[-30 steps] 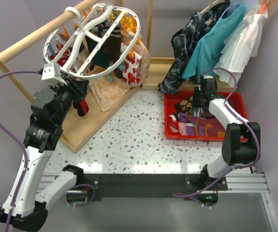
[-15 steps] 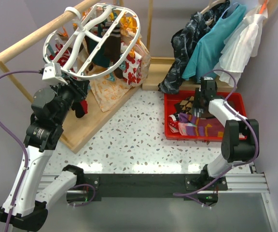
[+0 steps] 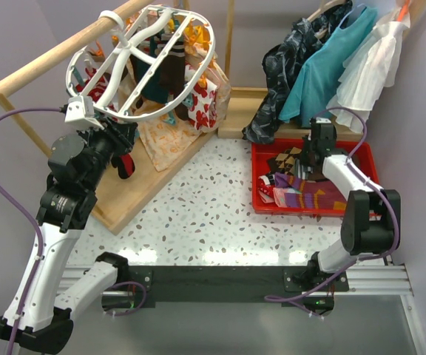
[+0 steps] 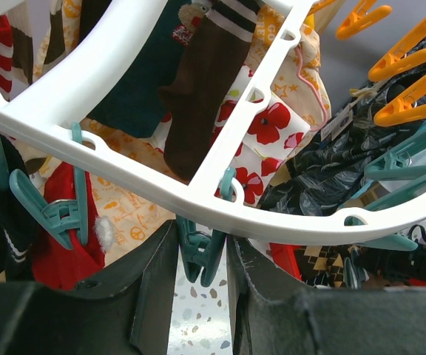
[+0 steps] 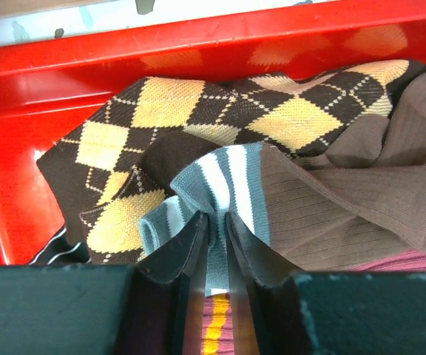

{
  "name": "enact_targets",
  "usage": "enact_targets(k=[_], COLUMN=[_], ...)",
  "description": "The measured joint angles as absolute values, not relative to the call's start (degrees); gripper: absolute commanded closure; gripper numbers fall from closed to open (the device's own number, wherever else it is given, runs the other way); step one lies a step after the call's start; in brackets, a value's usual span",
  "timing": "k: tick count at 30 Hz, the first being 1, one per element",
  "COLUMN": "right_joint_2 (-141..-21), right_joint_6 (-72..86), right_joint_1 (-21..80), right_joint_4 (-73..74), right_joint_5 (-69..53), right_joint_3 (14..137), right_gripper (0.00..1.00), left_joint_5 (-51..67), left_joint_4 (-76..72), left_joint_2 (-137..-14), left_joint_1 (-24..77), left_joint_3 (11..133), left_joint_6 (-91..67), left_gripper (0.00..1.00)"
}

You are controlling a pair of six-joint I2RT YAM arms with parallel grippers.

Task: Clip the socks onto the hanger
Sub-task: Pick up the sock from the bin.

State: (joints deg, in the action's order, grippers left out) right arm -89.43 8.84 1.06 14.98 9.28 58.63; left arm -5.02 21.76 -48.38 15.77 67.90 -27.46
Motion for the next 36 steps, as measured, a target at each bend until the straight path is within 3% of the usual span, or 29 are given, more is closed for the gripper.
enact_targets(k=[5,15,26,32,36], right_joint_2=[-89.19,-85.08,-71.13,-67.70,-67.09], right_joint_6=[8.95,10.11,20.60,28.51,34.98], right_joint_1=[1.06,1.04,1.76,11.81,25.41], right_joint_4=[15.03,16.27,14.96,12.62,6.94], right_joint_5=[9.41,7.16,-9.52,-13.23,-12.67], right_joint_3=[58.46,57.52,57.54,58.02,58.04], right_gripper=[1.00,1.00,1.00,1.00,1.00], left_joint_5=[-4.89,-4.51,-2.81,-2.11,-1.56], left_joint_4=[21.74,21.65,20.97,20.53,20.25], left_joint_2=[-48.38,-48.31,-48.23,-48.01,-47.81], left_joint_1=[15.77,15.77,15.75,15.75,15.75], left_joint_3=[67.90,67.92,67.92,67.92,67.79], left_joint_6=[-27.49,-27.49,-27.55,-28.42,-29.04], left_gripper=[1.00,1.00,1.00,1.00,1.00])
